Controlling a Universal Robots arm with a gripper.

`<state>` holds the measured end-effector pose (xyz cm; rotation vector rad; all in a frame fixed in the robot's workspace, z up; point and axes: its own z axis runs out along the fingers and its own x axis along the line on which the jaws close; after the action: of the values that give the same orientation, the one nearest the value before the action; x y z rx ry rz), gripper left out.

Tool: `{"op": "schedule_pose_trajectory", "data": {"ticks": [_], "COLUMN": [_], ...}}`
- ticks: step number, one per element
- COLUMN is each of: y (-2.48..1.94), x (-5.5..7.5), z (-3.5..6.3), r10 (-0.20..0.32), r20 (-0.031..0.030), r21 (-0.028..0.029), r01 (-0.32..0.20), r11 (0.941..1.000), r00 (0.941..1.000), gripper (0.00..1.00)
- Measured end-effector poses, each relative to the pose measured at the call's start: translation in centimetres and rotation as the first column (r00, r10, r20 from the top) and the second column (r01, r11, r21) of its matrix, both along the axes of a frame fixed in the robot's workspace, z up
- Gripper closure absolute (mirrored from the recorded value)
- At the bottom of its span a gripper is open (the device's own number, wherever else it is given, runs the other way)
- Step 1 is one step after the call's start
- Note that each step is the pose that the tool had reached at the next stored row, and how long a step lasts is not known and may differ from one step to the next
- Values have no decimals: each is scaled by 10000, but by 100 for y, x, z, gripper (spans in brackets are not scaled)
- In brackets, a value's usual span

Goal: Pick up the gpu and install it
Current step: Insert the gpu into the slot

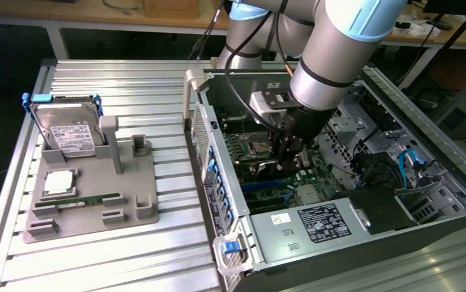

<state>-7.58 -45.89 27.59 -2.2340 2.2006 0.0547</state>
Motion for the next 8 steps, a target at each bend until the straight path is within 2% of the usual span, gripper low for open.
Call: {"op": "schedule_pose_trajectory", "data": {"ticks": [8], "y": [0], "x": [-32], "z": [0], "r10": [0], "r20": [14], "r21": [1], "r01": [0], "r11": [10000], "r00": [10000], "gripper": [73]}}
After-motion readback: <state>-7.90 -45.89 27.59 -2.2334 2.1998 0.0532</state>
